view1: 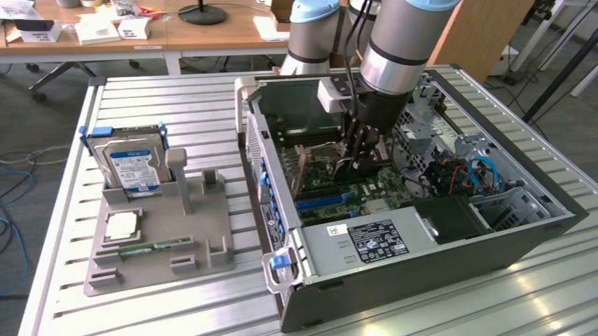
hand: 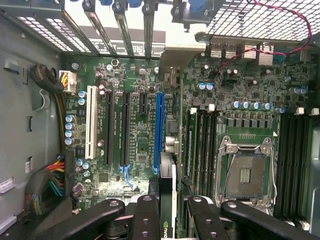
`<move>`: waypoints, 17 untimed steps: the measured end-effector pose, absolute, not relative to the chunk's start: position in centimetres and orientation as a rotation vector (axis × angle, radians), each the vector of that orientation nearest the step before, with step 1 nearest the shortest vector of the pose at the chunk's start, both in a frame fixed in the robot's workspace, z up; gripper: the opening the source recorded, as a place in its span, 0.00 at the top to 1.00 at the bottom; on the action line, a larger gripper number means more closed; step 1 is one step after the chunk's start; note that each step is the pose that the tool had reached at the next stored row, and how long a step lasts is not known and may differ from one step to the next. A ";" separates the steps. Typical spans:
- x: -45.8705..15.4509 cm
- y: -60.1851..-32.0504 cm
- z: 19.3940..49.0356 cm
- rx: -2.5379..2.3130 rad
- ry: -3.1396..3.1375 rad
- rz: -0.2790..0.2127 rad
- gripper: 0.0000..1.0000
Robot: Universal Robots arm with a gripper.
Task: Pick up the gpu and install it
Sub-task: 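Insert the gpu into the slot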
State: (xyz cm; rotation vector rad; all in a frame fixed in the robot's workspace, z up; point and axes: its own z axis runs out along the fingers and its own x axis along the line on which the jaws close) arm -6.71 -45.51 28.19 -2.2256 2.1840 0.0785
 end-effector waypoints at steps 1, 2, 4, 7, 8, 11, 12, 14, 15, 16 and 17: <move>-6.8 -45.5 28.2 -2.226 2.184 0.079 0.74; -6.8 -45.5 28.1 -2.226 2.184 0.078 0.74; -6.9 -45.5 28.1 -2.226 2.184 0.078 0.74; -7.1 -45.5 28.0 -2.226 2.184 0.079 0.74; -7.2 -45.5 28.0 -2.226 2.184 0.078 0.74; -7.4 -45.5 28.0 -2.225 2.184 0.079 0.74; -7.4 -45.5 28.0 -2.226 2.184 0.079 0.74; -7.5 -45.5 28.0 -2.226 2.184 0.078 0.74; -7.5 -45.5 28.0 -2.226 2.184 0.079 0.74; -7.5 -45.5 28.0 -2.226 2.184 0.079 0.74; -7.5 -45.5 28.0 -2.226 2.184 0.078 0.74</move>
